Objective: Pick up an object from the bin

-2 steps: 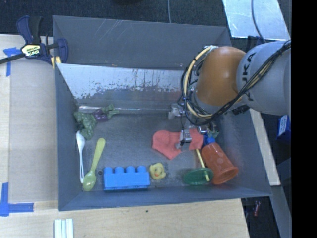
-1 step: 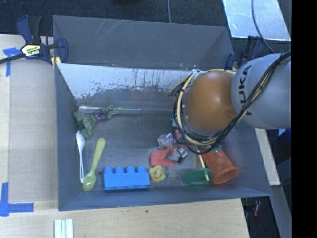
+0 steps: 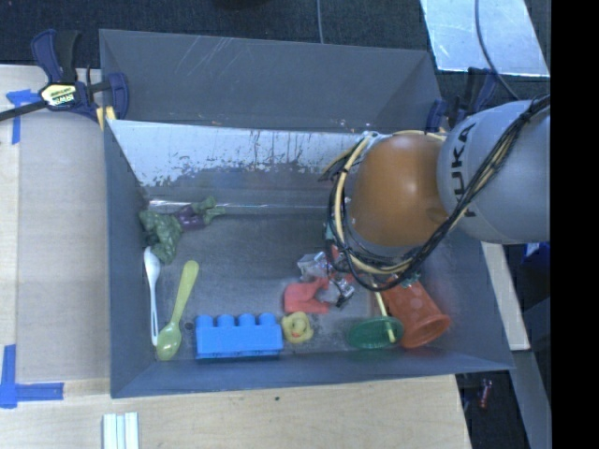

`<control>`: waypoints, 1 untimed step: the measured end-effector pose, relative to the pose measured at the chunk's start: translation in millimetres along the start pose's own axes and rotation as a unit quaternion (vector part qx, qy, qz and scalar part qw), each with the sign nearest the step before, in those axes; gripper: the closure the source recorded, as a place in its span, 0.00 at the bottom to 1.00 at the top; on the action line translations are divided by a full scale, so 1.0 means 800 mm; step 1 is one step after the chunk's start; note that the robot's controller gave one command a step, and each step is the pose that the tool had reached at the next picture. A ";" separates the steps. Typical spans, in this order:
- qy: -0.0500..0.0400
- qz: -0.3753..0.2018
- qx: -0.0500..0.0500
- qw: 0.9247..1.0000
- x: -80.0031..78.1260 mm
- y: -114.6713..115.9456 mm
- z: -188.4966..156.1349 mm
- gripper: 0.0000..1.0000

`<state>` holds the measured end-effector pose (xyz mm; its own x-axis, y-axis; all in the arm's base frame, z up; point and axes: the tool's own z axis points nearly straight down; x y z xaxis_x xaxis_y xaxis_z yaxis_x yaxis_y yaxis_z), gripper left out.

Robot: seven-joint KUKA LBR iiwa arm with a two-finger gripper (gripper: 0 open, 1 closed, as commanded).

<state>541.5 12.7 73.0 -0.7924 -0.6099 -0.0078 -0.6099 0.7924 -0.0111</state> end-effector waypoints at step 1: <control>0.003 -0.015 -0.003 1.000 0.010 0.003 -0.083 1.00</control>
Offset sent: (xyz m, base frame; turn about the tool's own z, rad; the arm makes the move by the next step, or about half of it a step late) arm 0.0392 -0.1186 -0.0030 -0.4189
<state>532.5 10.1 139.6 -0.7735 -0.6338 -0.0010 -0.6337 0.7735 -0.0054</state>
